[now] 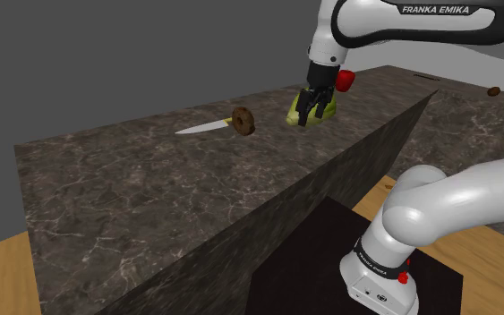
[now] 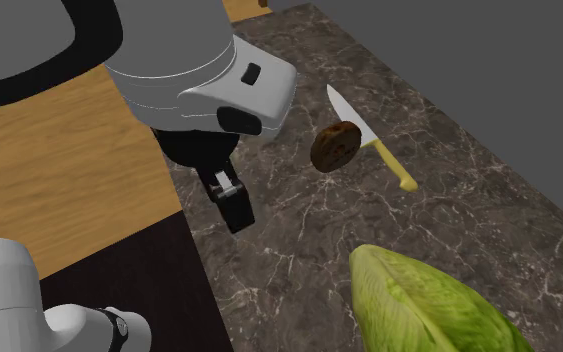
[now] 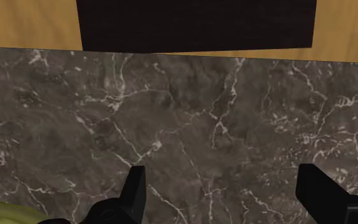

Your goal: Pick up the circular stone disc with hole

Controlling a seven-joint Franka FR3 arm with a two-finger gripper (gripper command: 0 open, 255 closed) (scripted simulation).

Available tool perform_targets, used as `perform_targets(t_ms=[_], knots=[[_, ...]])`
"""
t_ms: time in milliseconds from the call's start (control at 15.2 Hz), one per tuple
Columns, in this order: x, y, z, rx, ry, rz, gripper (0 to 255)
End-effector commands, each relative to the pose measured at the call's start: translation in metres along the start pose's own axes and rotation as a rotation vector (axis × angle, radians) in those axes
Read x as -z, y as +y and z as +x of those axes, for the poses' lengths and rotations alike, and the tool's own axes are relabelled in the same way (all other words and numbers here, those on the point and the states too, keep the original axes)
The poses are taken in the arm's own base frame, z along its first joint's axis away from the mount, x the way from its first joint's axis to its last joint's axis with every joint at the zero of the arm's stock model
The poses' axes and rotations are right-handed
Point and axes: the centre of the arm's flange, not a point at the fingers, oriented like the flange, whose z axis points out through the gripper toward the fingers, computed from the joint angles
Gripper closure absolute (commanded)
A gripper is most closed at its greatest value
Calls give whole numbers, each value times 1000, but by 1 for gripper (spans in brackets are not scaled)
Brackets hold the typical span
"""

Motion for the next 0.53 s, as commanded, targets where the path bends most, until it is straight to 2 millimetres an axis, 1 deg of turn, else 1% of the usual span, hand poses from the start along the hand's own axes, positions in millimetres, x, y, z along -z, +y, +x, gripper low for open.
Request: perform_targets(t_ms=[0, 462], knots=[[0, 0, 0, 0, 0, 0, 0], [-15, -23, 79, -18, 66, -28, 0]])
